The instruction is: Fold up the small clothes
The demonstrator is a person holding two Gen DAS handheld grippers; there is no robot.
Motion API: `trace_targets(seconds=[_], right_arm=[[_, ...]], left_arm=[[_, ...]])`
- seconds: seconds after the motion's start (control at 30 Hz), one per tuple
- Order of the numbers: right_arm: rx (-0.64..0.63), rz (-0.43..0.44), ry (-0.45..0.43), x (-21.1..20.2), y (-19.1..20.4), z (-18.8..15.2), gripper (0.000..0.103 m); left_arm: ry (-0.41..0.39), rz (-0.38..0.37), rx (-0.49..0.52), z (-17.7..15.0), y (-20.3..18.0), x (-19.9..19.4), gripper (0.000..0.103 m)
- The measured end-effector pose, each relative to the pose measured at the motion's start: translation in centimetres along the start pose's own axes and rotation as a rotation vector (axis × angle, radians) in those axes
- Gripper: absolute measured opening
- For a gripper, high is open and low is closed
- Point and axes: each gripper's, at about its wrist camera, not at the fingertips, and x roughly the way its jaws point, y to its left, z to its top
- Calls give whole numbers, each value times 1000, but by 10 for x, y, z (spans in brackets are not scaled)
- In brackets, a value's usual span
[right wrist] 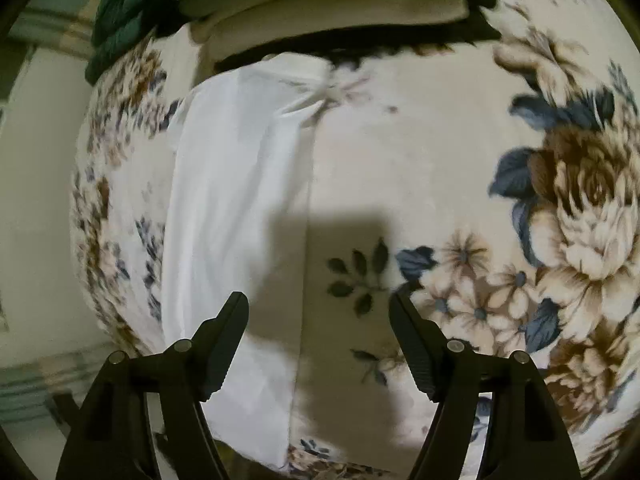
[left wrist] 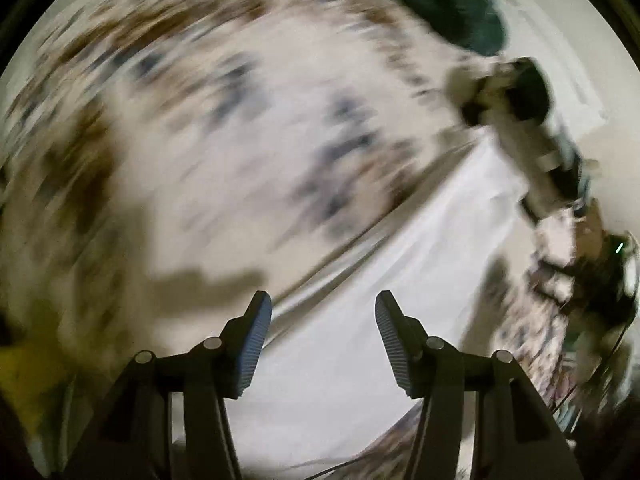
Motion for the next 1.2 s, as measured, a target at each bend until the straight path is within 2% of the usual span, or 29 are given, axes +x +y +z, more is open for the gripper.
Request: trace_targets(seconds=[0.17,0.3,0.4,0.43,0.47,0.5,0.63,0.77,0.87,1.0,1.03,1.07,1.1,1.13,1.2], right_arm=[[66,103,-57,0,-22,31,75],[121,163,-107,7,-27,74,75],[157,191,-127,14,-28,98,75],[174,195,-131,17,-28,104,75],[186,199,-132,20,-27,108,75],[201,199,-134,23,-27,111,75],[261,212,-134,36,-27,110,75],[312,242,-127,53,-23,101,75],[348,264,-116,70,-19,101,75],[404,313,-146,83,-18,109,74],[433,336,-159,85,-20,112,67],[465,365,-177,87,-23,115,33],[480,375,-188,87,-25,118,11],[499,351,-200,87,-27,121,1],[494,316,-257,77,-25,124,1]], left_arm=[[-37,-40,171,80,-92,57,52],[0,-66,320,135,-157,125,52],[34,-39,444,157,-190,168,52],[42,-33,477,159,-194,176,50],[45,-23,513,163,-199,186,24],[46,-29,533,166,-201,191,4],[44,-102,469,187,-178,188,2],[90,-157,382,201,-150,192,2],[116,-175,371,202,-143,200,2],[128,-201,389,204,-144,204,2],[130,-203,387,209,-148,206,2],[134,-207,388,209,-148,206,2],[138,-211,388,212,-148,207,2],[142,-216,388,212,-149,209,2],[146,-229,390,214,-149,209,2]])
